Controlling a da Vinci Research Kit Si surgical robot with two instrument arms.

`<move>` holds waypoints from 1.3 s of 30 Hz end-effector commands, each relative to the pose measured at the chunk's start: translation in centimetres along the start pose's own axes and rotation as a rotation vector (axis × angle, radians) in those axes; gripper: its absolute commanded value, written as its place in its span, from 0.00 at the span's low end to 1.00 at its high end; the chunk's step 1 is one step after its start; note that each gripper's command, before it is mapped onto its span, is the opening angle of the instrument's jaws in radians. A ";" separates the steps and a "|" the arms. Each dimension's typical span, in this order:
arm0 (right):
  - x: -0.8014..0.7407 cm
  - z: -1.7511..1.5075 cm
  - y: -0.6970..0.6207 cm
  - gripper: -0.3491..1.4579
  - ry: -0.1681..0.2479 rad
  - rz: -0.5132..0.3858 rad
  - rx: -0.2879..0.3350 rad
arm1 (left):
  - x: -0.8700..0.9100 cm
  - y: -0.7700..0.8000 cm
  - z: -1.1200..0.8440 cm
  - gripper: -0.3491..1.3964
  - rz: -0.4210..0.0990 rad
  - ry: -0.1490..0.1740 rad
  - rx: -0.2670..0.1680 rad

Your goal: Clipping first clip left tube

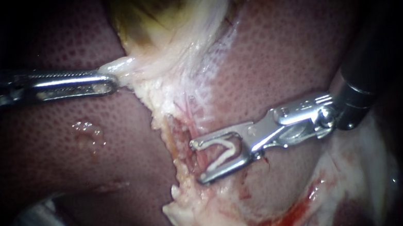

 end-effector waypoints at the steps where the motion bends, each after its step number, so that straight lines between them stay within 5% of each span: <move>1: -0.01 0.04 0.00 0.45 -0.001 -0.002 0.005 | 0.00 0.00 0.00 0.00 0.001 0.000 0.000; 19: -0.20 0.67 0.05 0.45 -0.011 0.041 0.064 | 0.00 0.00 0.01 0.00 0.000 0.000 0.000; 39: -0.25 0.92 0.09 0.41 -0.015 0.050 0.081 | 0.00 0.00 0.02 0.00 0.000 0.000 0.001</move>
